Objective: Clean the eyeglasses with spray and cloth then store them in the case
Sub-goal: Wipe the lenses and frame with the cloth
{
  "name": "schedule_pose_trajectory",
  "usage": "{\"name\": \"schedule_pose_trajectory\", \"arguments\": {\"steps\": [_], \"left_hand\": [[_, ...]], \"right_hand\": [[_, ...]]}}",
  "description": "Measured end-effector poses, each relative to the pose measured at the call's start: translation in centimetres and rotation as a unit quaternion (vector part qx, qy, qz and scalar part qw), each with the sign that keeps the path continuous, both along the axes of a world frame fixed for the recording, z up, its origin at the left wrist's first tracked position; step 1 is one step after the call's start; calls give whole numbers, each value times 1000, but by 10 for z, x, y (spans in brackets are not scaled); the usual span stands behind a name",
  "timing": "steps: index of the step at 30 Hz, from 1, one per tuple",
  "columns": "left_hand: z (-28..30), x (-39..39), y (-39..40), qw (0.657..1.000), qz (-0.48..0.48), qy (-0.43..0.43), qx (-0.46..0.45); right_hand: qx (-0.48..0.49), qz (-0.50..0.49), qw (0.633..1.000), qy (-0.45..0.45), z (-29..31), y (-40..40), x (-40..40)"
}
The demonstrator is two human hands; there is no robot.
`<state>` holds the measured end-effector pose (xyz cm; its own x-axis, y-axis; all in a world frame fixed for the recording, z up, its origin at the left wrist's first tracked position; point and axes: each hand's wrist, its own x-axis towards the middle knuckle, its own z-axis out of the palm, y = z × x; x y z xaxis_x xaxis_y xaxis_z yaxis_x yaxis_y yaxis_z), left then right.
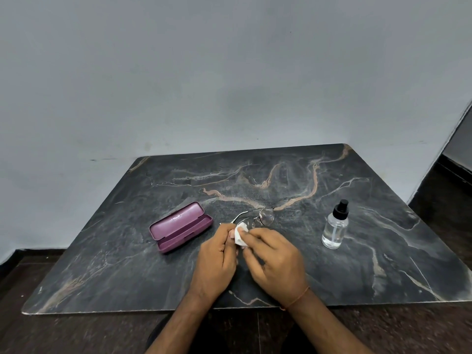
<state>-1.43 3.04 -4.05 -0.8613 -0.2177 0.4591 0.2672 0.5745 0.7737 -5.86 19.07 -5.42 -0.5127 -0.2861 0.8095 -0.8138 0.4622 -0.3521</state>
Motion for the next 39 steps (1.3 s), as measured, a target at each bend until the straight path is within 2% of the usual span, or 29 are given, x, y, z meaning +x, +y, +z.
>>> {"name": "schedule_pose_trajectory", "arguments": {"steps": [5,13,18,20,25,32,39], "left_hand": [[2,0,1,1000,18,12,17],[2,-3,-2,997,53,6,53],[4,-2,1,997,32,18,67],[4,-2,1,997,29,16,69],[2,-3,-2,998,31,8,51],[2,0,1,1000,0,7,14],[-2,-2,-1,1000,-7,-1,-19]], "right_hand": [[-11,-71,996,-46,-1,1,-11],[73,-5,997,23,-4,-2,-2],[25,-84,996,2,-4,-1,-8],[22,-86,996,-5,-4,-2,-8],[70,-15,997,31,-4,-3,-1],[-21,-94,994,-45,-1,0,-11],[18,-16,1000,-6,1,-1,-2]]}}
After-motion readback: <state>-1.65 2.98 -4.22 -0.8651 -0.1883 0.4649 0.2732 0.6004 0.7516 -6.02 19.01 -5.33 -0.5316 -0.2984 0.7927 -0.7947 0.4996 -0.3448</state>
